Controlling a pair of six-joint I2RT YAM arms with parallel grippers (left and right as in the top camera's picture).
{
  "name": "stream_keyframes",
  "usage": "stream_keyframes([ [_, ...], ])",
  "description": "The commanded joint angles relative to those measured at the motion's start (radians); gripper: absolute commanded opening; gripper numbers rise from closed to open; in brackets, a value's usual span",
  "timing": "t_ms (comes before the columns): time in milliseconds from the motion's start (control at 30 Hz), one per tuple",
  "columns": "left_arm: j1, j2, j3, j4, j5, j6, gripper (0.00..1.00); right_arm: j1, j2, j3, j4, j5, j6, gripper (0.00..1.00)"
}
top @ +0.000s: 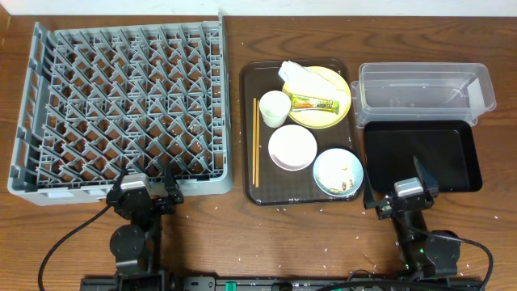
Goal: Sort waste into correct bins and load items into the dishwasher
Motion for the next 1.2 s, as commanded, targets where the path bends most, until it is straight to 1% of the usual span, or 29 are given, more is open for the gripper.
stream_keyframes([
  [0,0.005,-0.004,-0.017,-0.034,-0.013,0.01,0.92,0.005,-0.003,-0.002,0.001,0.004,-0.031,0.99],
  [67,0.005,-0.004,-0.017,-0.035,-0.013,0.01,0.91,0.005,-0.003,-0.002,0.006,0.003,-0.029,0.99],
  [167,0.005,-0.004,-0.017,-0.035,-0.013,0.01,0.92,0.005,-0.003,-0.002,0.066,-0.08,0.037,0.99],
  [233,0.005,-0.004,-0.017,-0.035,-0.013,0.01,0.91,0.005,-0.003,-0.001,0.105,-0.093,0.074,0.99],
  [267,0.005,-0.004,-0.017,-0.035,-0.013,0.01,0.92,0.005,-0.002,0.008,0.12,-0.093,0.117,0.99],
  [333,0.005,-0.004,-0.017,-0.035,-0.013,0.01,0.91,0.005,0.011,0.034,0.116,-0.115,0.156,0.99],
  [400,0.005,-0.004,-0.017,-0.035,-0.013,0.01,0.92,0.005,0.039,0.069,0.115,-0.163,0.157,0.99],
  [500,0.005,-0.004,-0.017,-0.034,-0.013,0.01,0.92,0.005,0.138,0.161,0.106,-0.202,0.156,0.99],
  [567,0.005,-0.004,-0.017,-0.035,-0.013,0.01,0.92,0.005,0.228,0.241,0.082,-0.208,0.156,0.99],
  [600,0.005,-0.004,-0.017,-0.035,-0.013,0.01,0.91,0.005,0.332,0.33,0.064,-0.23,0.155,0.99],
  [633,0.005,-0.004,-0.017,-0.035,-0.013,0.01,0.92,0.005,0.377,0.366,0.06,-0.244,0.155,0.99],
  [800,0.005,-0.004,-0.017,-0.035,-0.013,0.01,0.92,0.005,0.701,0.629,0.027,-0.387,0.132,0.99],
  [867,0.005,-0.004,-0.017,-0.035,-0.013,0.01,0.91,0.005,0.881,0.802,-0.06,-0.446,0.093,0.99],
  [1033,0.005,-0.004,-0.017,-0.035,-0.013,0.01,0.92,0.005,1.155,1.116,-0.261,-0.481,-0.019,0.99],
  [1067,0.005,-0.004,-0.017,-0.035,-0.013,0.01,0.91,0.005,1.256,1.248,-0.354,-0.49,-0.063,0.99],
  [1167,0.005,-0.004,-0.017,-0.035,-0.013,0.01,0.92,0.008,1.405,1.448,-0.519,-0.489,-0.131,0.99],
])
